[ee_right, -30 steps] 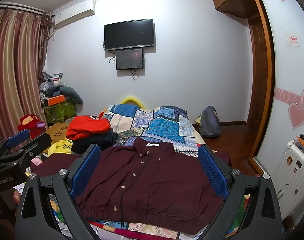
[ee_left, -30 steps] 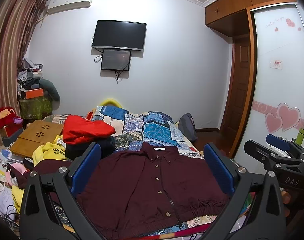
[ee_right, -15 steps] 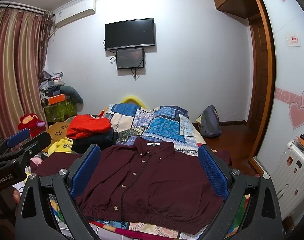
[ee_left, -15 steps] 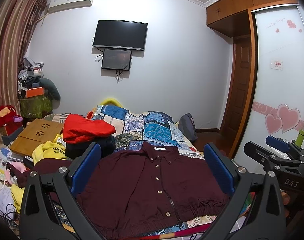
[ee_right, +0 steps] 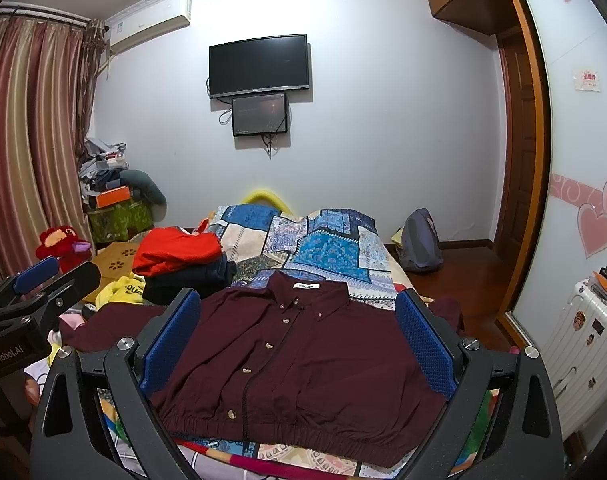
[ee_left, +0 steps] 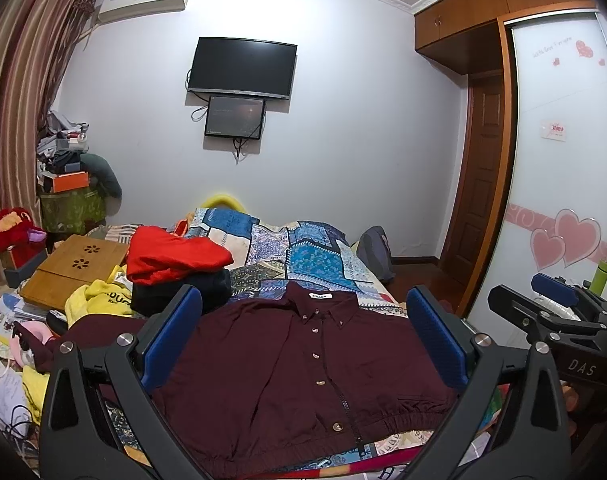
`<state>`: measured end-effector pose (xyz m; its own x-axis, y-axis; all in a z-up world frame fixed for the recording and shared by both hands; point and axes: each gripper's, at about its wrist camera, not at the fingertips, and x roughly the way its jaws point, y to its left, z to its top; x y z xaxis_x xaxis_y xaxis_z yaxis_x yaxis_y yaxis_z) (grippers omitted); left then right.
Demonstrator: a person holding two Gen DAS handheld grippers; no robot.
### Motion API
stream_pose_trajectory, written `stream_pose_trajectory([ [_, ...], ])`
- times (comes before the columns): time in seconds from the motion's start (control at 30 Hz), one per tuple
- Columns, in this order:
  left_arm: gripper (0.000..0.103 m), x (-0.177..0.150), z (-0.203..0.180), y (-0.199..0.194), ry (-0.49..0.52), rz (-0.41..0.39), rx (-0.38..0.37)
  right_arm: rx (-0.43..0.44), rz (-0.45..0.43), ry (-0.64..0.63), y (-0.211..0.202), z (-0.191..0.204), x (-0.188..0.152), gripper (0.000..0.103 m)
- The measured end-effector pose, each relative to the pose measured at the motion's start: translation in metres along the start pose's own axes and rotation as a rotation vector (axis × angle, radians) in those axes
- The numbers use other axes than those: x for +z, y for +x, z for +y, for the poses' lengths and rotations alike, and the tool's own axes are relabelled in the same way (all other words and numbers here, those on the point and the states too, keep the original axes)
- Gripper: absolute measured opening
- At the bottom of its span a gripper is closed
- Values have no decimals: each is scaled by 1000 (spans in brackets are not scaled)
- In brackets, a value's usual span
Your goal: Fold large clothes
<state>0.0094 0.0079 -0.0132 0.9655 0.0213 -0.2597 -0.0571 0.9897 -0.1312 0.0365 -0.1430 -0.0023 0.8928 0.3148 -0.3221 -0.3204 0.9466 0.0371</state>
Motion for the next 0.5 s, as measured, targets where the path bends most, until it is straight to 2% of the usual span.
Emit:
stream_pose_trajectory([
  [0.5,103,0,1,1,-3,4,-1,1,6,-1,1,0,-6,97],
])
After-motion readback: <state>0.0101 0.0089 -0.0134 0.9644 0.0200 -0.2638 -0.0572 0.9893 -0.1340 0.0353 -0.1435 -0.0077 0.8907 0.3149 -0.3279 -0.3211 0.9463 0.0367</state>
